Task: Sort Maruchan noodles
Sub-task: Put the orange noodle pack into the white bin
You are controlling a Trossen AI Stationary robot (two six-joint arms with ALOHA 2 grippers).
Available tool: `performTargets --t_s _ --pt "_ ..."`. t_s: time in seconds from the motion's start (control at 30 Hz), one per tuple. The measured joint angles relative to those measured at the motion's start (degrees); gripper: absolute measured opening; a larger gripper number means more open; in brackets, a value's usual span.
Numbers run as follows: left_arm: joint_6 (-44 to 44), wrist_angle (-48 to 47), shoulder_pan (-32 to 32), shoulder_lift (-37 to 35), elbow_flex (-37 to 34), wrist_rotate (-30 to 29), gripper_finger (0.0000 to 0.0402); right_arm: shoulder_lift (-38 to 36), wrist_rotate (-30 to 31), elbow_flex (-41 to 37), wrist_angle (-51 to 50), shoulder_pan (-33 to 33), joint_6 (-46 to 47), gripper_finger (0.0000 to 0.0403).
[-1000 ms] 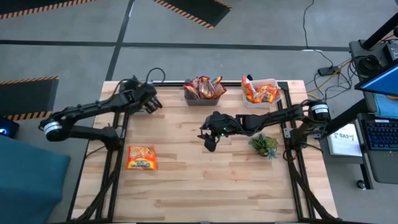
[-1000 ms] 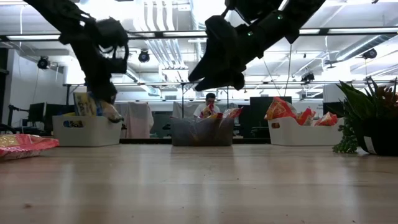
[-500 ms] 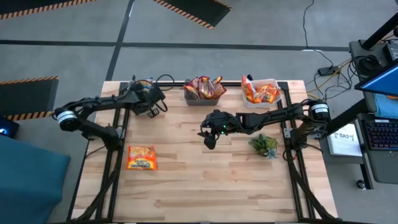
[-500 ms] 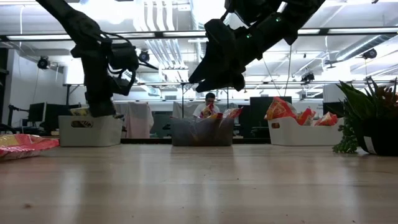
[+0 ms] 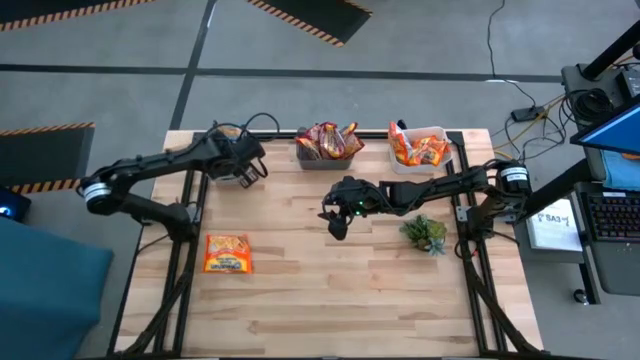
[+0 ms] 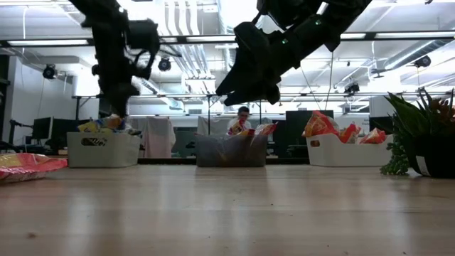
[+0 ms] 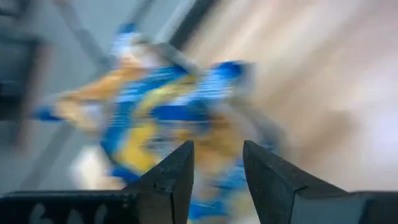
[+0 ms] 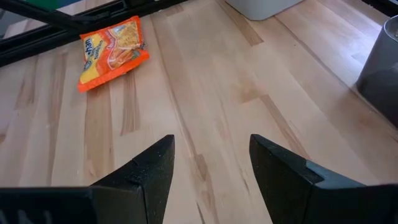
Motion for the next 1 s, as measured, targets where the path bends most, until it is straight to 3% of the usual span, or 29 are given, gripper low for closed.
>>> performTargets --t_s 0.2,0.3,0.5,0.73,0.87,1.0 --pt "-8.1 -2.0 -10.3 -0.9 1.0 21.1 0.0122 0.0 -0.7 0.0 -3.3 0.0 -0.2 0.0196" --pt "-10.8 -2.1 -18.4 -1.0 -0.8 27.9 0.0123 0.0 -0.7 0.0 -5.6 0.0 -0.2 0.0196" --pt "-29.5 -3.3 -34.5 0.1 -2.9 30.1 0.0132 0.0 -0.9 0.0 -6.8 0.1 -1.5 0.0196" --pt "-55.0 -6.6 -45.8 5.6 -4.2 29.3 0.0198 0.0 -0.9 0.0 -6.7 0.1 -3.3 0.0196" --pt "-57.6 -9.2 -46.7 10.1 -4.8 28.8 0.0232 0.0 -0.9 0.0 -6.7 0.4 -2.9 0.0196" --pt "-56.6 -5.6 -46.9 13.1 -4.8 28.5 0.025 0.0 -1.1 0.0 -6.7 1.1 -2.4 0.0196"
